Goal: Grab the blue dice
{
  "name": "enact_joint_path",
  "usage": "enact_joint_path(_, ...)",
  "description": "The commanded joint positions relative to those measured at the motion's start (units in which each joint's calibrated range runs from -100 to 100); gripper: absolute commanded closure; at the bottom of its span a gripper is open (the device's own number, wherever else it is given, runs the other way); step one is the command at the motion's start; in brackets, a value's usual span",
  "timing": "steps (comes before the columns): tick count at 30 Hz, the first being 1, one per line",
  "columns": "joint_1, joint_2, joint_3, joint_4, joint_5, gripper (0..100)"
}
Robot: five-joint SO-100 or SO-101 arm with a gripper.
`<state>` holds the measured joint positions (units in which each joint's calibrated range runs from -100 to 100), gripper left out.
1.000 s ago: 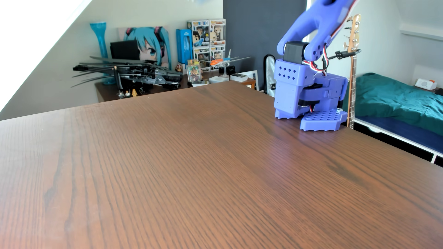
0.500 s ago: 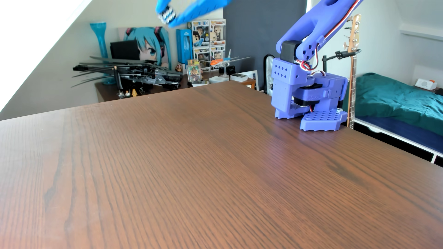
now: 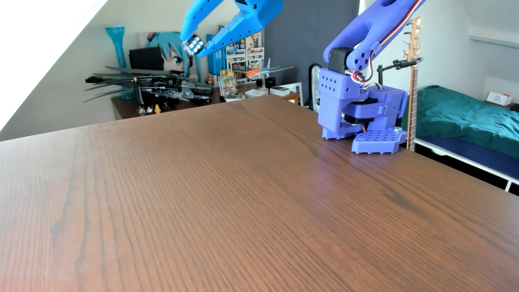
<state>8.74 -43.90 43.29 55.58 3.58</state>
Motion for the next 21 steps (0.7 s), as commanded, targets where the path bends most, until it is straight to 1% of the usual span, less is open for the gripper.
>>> enact_joint_path(1, -0.3, -0.3, -0.6, -1.1, -0.2, 79)
enact_joint_path(10, -0.6, -0.6, -0.6, -1.1, -0.5, 83)
enact_joint_path(12, -1.1, -3.8, -0.7, -0.9, -0.6, 85)
enact_joint_path(15, -3.5, -15.8, -0.6, 1.9, -1.8, 93)
enact_joint_path(17, -7.6, -26.9, -0.7, 6.3, -2.0, 100)
enact_joint_path(19, -12.4, -37.4, 0.2, 11.0, -1.7, 98)
enact_joint_path(21, -13.5, -44.3, 2.7, 14.0, -1.1, 98)
